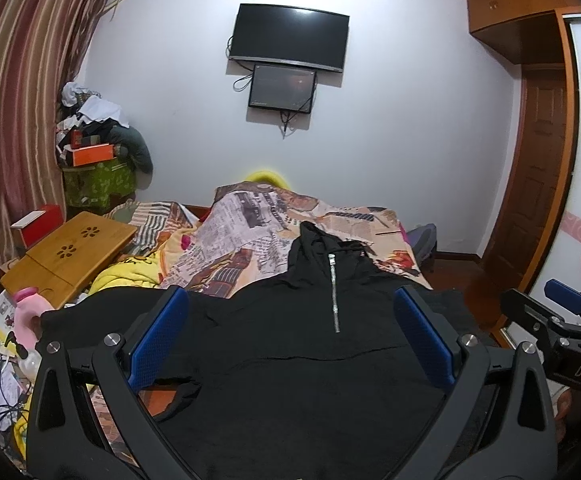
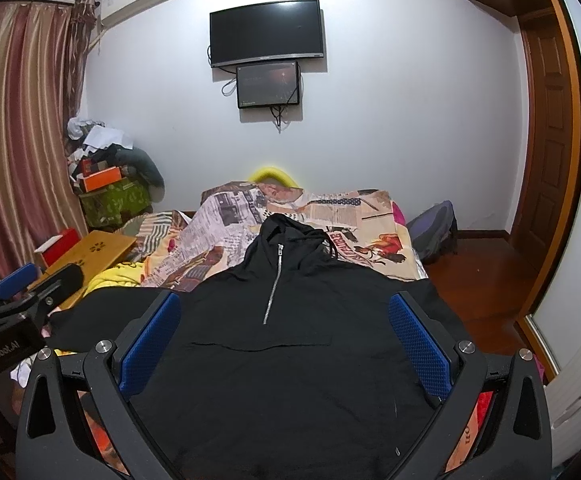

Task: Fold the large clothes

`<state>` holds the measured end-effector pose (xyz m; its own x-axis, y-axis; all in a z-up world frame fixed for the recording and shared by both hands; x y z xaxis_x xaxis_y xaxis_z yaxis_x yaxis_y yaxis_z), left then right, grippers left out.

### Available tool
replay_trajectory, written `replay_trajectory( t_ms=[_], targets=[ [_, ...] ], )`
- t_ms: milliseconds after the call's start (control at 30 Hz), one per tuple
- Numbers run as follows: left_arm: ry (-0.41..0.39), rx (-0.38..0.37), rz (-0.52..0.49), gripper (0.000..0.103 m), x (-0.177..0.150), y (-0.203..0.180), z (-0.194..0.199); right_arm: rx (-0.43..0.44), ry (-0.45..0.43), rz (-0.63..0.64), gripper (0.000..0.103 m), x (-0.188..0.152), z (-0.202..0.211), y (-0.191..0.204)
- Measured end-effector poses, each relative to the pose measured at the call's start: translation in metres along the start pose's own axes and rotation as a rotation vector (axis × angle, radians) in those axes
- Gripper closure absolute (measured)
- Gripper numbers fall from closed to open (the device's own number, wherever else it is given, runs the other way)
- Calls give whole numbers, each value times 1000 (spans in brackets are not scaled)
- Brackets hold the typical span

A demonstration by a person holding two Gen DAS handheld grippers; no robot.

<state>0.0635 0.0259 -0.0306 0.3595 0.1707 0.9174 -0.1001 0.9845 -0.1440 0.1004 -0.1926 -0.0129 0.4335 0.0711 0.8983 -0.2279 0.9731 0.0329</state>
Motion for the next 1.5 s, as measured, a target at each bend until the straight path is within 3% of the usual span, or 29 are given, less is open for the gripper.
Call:
replay_trajectory(
  t_ms=[233, 367, 633, 833, 967, 1100, 1167, 1333, 1500],
  targets=[
    [34, 103, 52, 0, -2, 40, -28, -21, 48, -1, 0, -5, -28, -7],
    [49, 210, 86, 0, -5, 81, -45, -50, 82, 9, 0, -9, -46, -12],
    [127, 463, 192, 0, -32, 194, -81, -102, 175, 16, 0, -20, -78, -25],
    [229, 531, 355, 0, -74, 279, -98, -129, 250, 28, 0, -33, -100, -30],
    [336, 517, 462, 8, -105, 317, -112, -131, 282, 22, 0, -39, -111, -31],
    [440, 441, 600, 18, -139, 344, -127, -128, 305, 12, 0, -41, -119, -31],
    [455, 380, 683, 30, -153, 352, -130, -129, 312, 14, 0, -41, -124, -30],
    [485, 256, 892, 33, -185, 361, -140, -129, 324, 22, 0, -42, -130, -28],
    [480, 230, 959, 36, -197, 370, -151, -128, 327, 30, 0, -42, -131, -27]
  ],
)
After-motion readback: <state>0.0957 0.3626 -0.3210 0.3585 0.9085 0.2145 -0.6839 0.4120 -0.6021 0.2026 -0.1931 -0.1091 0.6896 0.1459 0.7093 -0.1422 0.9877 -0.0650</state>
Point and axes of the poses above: each gripper's, at about its wrist camera, not at the fingertips, and z roughly against the way its jaws point, y to its left, x to its top, the point moved 4 cm from there along -z, roughly the way its jaws point, and after that the axes turned 1 degree about -x, right-handed, at the moved point
